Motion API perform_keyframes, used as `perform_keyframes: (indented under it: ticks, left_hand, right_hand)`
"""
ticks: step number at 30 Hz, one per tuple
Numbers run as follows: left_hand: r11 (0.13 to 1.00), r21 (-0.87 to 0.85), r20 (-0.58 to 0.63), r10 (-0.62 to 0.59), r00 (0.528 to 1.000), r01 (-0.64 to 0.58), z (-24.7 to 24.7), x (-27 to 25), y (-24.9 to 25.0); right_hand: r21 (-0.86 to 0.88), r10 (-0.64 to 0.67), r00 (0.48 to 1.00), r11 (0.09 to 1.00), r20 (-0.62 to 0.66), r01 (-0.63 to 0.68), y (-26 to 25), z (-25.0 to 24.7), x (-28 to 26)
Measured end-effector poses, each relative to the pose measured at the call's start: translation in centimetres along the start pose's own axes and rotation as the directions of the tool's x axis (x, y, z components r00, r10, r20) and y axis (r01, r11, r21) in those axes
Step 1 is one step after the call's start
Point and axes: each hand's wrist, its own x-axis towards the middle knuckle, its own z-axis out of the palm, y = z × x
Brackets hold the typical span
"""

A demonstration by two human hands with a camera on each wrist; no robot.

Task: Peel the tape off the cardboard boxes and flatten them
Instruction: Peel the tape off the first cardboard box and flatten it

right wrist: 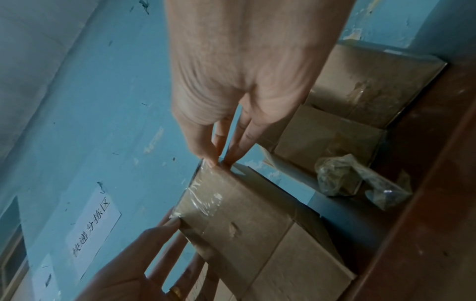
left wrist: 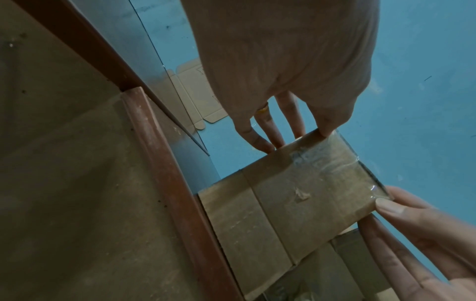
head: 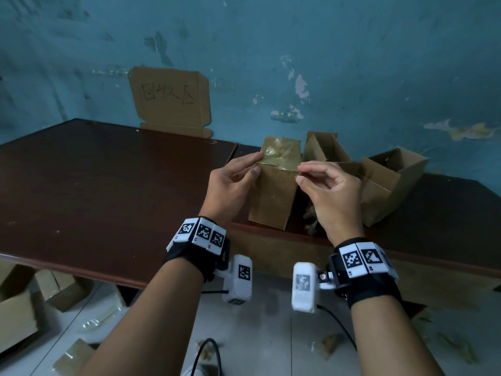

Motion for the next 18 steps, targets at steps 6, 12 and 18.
perform_keyframes:
  ticks: [6,12,18]
  left_hand:
    - [1.0,-0.009,-0.009,0.025,1.0,-0.025,0.0,-0.1,0.0]
    - [0.99,0.092,0.01,0.106,0.994,-0.107,-0.5,0.1,0.0]
    - [0.918,0.319,0.047,0.232,0.971,-0.235,-1.1,0.3,-0.1]
  right_hand:
    - [0.002,-0.009,1.0,1.0,-0.003,0.009,0.2,0.2,0.0]
    - [0.024,0.003,1.0,1.0,-0.001,-0.003,0.1,0.1,0.0]
    - [0.008,-0.001,1.0,1.0,0.006,0.001,0.3,0.1,0.2]
